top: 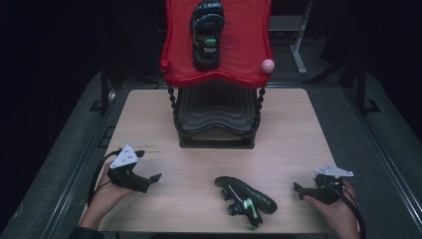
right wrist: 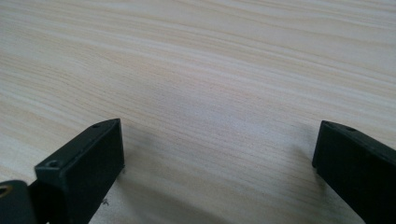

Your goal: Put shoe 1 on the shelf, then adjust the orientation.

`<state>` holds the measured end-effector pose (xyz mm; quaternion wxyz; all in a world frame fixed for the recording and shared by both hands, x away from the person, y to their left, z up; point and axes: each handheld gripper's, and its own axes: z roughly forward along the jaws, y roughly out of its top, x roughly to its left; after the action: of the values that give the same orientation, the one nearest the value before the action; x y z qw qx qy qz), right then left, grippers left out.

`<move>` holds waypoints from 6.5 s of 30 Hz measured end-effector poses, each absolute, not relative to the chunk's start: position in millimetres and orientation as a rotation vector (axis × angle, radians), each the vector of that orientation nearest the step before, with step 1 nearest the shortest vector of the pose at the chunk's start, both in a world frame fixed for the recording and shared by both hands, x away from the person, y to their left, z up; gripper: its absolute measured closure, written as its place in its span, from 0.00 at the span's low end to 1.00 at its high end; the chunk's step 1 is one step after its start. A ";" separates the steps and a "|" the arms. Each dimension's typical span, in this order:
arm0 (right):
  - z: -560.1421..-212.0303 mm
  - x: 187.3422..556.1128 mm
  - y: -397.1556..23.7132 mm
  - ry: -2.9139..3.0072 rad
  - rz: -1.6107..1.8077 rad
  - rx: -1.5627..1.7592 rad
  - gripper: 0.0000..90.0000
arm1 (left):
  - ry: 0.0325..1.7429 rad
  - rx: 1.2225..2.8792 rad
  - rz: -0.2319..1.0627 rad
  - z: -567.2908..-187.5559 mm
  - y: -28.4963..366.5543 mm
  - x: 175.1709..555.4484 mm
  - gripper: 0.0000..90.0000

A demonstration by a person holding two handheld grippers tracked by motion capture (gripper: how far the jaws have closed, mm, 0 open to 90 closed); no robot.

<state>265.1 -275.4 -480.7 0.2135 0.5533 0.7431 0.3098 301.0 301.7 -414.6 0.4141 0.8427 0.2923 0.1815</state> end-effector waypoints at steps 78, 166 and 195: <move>-415.1 233.5 -161.9 2.520 1.392 0.936 1.00 | 0.912 2.221 0.374 -474.4 302.0 311.1 0.00; -454.1 250.0 -212.9 2.663 1.280 1.106 1.00 | 0.919 2.217 0.376 -474.6 301.9 311.8 0.00; -426.7 268.7 -221.6 2.366 1.599 1.158 0.64 | 0.920 2.216 0.377 -474.6 301.8 311.9 0.00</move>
<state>268.7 -221.6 -426.7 0.0300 0.3756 0.7674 0.5187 311.9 301.8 -474.6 0.3489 0.8551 0.3550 0.1453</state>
